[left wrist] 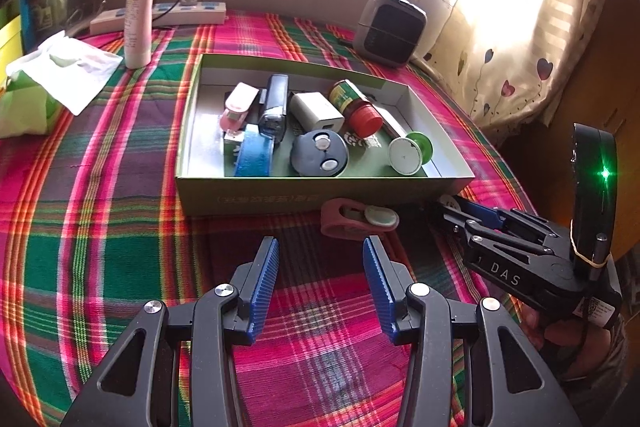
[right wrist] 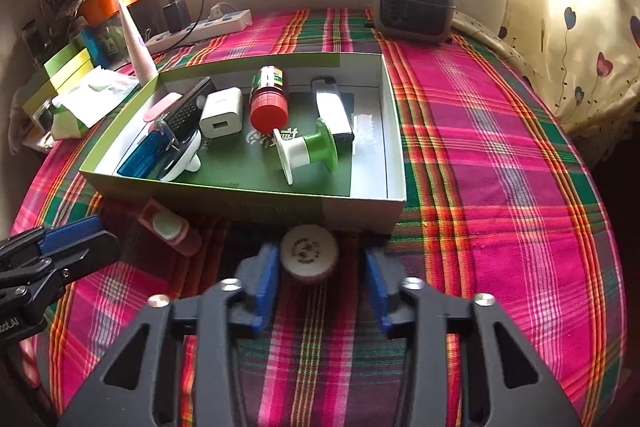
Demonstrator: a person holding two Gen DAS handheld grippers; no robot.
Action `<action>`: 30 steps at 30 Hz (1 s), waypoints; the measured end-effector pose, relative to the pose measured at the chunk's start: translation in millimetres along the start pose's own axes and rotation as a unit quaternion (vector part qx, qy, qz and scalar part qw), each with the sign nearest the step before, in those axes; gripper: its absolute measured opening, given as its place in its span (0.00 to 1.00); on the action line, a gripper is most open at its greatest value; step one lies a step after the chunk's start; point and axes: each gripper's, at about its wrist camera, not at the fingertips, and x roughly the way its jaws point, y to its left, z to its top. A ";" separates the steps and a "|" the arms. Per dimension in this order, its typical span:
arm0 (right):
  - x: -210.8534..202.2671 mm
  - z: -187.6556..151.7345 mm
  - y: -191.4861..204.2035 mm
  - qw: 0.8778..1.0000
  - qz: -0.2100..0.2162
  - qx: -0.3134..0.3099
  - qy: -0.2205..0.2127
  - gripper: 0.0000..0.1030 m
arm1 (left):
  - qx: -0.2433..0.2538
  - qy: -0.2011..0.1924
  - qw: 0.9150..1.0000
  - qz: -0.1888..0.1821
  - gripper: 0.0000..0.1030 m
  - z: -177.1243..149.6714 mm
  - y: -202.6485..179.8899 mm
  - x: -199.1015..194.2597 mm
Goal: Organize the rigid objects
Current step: 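Lower the right gripper around the white round container and close it, then close the left gripper on the pink clip while the right gripper holds the container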
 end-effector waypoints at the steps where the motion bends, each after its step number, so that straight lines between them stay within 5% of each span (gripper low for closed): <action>1: -0.2 -0.3 -0.7 1.000 0.002 0.000 -0.001 0.30 | 0.001 0.000 1.000 0.000 0.42 0.1 -1.1 0.5; 13: 0.5 -1.8 21.9 0.996 0.081 -0.028 0.006 0.28 | 0.001 -0.001 1.000 0.006 0.42 -0.7 -5.9 1.3; 30: 1.9 -8.1 65.3 0.985 0.125 -0.117 0.015 0.28 | -0.023 -0.014 1.000 0.012 0.42 -2.9 8.9 -12.7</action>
